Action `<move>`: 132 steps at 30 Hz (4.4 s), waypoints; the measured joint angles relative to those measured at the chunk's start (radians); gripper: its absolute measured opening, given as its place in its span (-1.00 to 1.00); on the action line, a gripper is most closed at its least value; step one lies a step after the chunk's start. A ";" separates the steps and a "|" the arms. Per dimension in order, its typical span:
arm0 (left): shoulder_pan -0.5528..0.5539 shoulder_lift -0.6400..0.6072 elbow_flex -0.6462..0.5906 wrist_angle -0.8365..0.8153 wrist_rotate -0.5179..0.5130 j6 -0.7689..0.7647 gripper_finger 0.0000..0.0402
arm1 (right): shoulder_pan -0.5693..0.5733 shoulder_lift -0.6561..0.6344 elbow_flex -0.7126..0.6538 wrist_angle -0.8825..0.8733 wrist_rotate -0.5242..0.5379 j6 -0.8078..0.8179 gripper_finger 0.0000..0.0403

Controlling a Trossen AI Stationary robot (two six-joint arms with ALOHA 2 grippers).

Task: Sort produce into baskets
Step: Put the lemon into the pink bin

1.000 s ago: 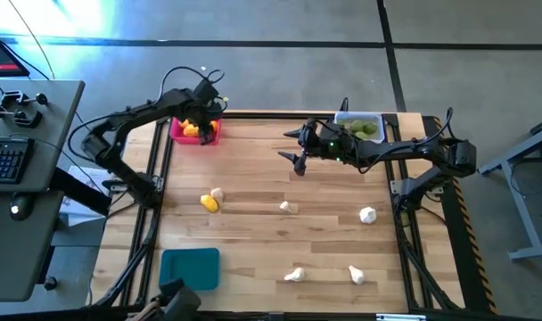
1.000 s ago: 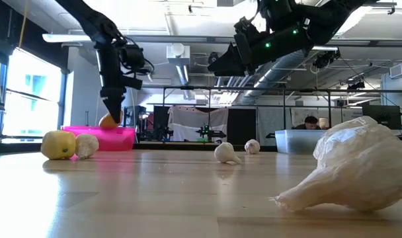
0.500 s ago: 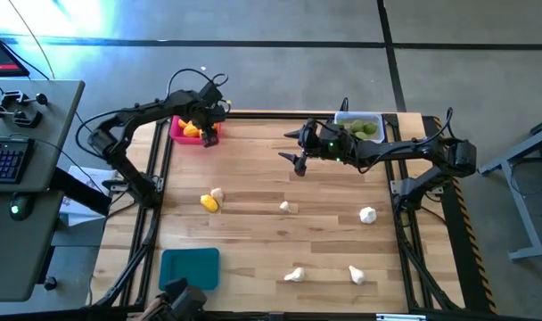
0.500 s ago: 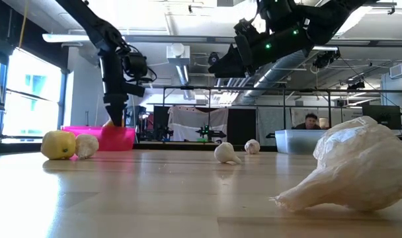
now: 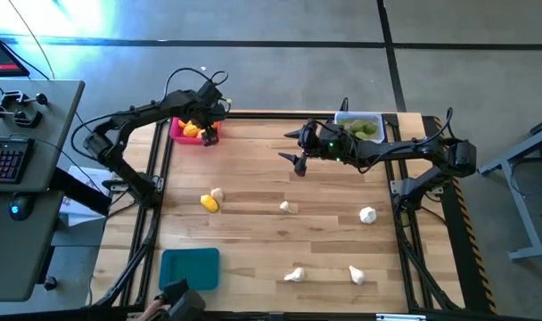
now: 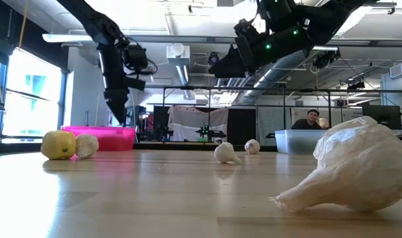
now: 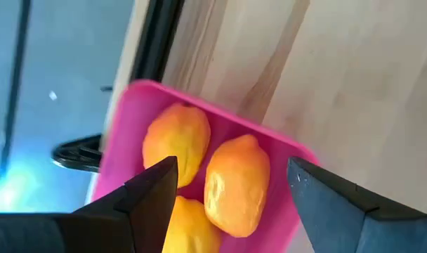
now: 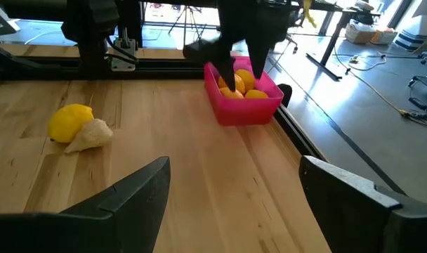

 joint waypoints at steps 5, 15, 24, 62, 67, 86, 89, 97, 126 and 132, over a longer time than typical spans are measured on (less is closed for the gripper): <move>-0.039 -0.093 0.000 -0.008 0.045 0.005 0.12 | -0.001 0.000 0.000 -0.031 0.026 0.000 0.40; -0.117 -0.225 0.000 -0.064 0.237 0.006 -0.40 | -0.002 0.000 0.000 -0.035 0.048 -0.035 -0.72; -0.226 -0.240 -0.003 -0.111 0.311 0.031 -0.87 | -0.002 0.000 -0.027 -0.001 0.048 -0.052 -0.95; -0.771 -0.291 -0.119 -0.350 0.257 -0.086 -0.58 | -0.004 0.000 -0.167 0.135 0.083 0.047 -1.00; -0.805 -0.284 -0.119 -0.340 0.257 -0.141 -0.30 | -0.004 0.000 -0.167 0.128 0.083 0.047 -1.00; -0.845 -0.277 -0.178 -0.280 0.256 -0.127 0.13 | -0.004 0.000 -0.167 0.064 0.082 0.046 -1.00; -0.858 -0.276 -0.226 -0.231 0.256 -0.117 0.13 | -0.004 0.000 -0.167 0.062 0.082 0.045 -1.00; -0.860 -0.276 -0.308 -0.192 0.211 -0.120 0.13 | -0.004 0.000 -0.167 0.061 0.082 0.039 -1.00; -0.859 -0.277 -0.419 -0.047 0.141 -0.240 0.13 | -0.003 0.000 -0.167 0.061 0.082 0.035 -1.00; -0.859 -0.276 -0.386 -0.035 0.148 -0.311 0.13 | -0.003 0.000 -0.167 0.061 0.082 0.035 -1.00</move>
